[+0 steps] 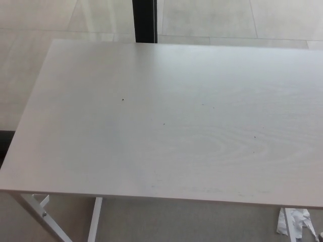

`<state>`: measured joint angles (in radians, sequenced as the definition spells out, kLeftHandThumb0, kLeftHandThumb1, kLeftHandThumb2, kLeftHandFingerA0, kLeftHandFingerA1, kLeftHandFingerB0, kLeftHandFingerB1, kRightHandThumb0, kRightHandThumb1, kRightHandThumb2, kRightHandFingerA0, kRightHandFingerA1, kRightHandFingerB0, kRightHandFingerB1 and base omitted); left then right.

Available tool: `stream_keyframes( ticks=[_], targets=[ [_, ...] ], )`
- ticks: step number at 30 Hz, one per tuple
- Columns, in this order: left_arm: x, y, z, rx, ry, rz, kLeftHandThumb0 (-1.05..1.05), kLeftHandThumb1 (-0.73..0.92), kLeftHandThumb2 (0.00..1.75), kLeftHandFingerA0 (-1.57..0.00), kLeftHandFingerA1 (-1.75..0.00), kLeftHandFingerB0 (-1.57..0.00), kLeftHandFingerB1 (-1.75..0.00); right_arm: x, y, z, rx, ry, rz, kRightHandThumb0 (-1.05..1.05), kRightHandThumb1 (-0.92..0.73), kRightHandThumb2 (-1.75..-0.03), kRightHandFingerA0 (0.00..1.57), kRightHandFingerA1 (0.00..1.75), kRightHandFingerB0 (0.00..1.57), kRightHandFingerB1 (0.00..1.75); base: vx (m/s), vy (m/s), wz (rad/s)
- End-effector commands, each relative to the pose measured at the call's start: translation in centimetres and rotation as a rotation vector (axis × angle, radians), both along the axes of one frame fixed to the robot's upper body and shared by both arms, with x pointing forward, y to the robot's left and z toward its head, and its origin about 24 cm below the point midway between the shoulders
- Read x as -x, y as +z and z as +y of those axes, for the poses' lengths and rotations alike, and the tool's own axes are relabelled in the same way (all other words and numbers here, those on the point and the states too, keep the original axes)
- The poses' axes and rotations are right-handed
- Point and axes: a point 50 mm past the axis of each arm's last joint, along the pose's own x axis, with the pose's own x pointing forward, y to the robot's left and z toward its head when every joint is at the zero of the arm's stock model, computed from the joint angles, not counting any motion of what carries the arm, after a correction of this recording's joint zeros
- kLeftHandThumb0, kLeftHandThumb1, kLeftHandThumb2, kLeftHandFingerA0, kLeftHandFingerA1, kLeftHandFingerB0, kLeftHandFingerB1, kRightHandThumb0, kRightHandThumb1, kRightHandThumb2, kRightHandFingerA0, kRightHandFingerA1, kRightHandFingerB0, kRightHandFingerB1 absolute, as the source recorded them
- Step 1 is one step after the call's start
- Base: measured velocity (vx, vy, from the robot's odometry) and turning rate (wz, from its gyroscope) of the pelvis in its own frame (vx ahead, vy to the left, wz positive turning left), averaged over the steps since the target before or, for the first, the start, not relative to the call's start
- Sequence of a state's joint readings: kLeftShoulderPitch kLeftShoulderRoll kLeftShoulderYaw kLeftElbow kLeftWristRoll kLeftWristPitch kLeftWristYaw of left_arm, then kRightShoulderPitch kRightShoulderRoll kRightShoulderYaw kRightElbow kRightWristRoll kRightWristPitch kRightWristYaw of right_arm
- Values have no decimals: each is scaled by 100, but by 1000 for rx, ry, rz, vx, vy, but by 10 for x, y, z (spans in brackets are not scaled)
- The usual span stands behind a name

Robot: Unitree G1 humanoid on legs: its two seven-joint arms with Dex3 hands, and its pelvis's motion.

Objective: The robot uses both its hands to grab the left and right ends of a football kept in the middle of the desk infront of it, lifts it up and places it in the palm of a person

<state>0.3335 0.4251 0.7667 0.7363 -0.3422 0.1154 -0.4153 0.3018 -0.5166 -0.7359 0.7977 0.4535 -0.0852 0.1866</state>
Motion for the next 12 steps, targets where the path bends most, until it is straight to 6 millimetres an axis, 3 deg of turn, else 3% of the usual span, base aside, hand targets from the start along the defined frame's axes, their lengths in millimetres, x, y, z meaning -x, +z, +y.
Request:
stream_keyframes(
  ticks=[1, 2, 3, 4, 6, 7, 8, 9, 10, 12],
  targets=[
    [1, 7, 6, -55, 6, -40, -52, 45, 55, -88, -48, -67, -46, -3, 11, -7, 77, 70, 36, -67, -53, -57, 124, 127, 27, 48, 0, 0, 0],
    [2, 7, 5, -54, 8, -38, -53, 45, 55, -89, -49, -69, -46, -4, 11, -7, 75, 78, 41, -68, -54, -57, 114, 103, 25, 49, 0, 0, 0],
    [1, 7, 5, -63, -10, -24, -57, 46, 55, -87, -49, -64, -44, -4, 10, -6, 73, 114, 80, -70, -43, -83, 121, 120, 23, 55, 0, 0, 0],
    [1, 8, 5, -68, -21, -18, -58, 46, 55, -87, -49, -64, -44, -5, 10, -6, 77, 137, 102, -70, -57, -58, 126, 123, 23, 49, 0, 0, 0],
    [0, 7, 4, -68, -25, -16, -58, 46, 55, -87, -49, -64, -44, -4, 9, -7, 82, 152, 118, -70, -57, -58, 126, 123, 23, 49, 0, 0, 0],
    [0, 7, 4, -63, -20, -20, -64, 40, 60, -84, -53, -63, -47, -4, 9, -6, 66, 158, 107, -74, -51, -57, 107, 90, 29, 50, 0, 0, 0],
    [0, 7, 5, -58, -16, -25, -64, 36, 77, -78, -60, -59, -55, -4, 8, -6, 42, 172, 88, -78, -43, -82, 69, 72, 27, 56, 0, 0, 0],
    [0, 7, 5, -57, -20, -27, -64, 36, 77, -78, -60, -59, -55, -4, 8, -6, 31, 185, 76, -78, -43, -82, 69, 72, 27, 56, 0, 0, 0],
    [1, 8, 4, -55, -31, -38, -64, 37, 77, -75, -61, -59, -55, -4, 9, -5, 26, 201, 76, -72, -51, -56, 69, 61, 26, 50, 0, 0, 0],
    [1, 8, 3, -58, -40, -40, -64, 37, 78, -75, -61, -59, -55, -4, 9, -5, 31, 212, 89, -75, -50, -58, 74, 63, 27, 51, 0, 0, 0]
  ],
)
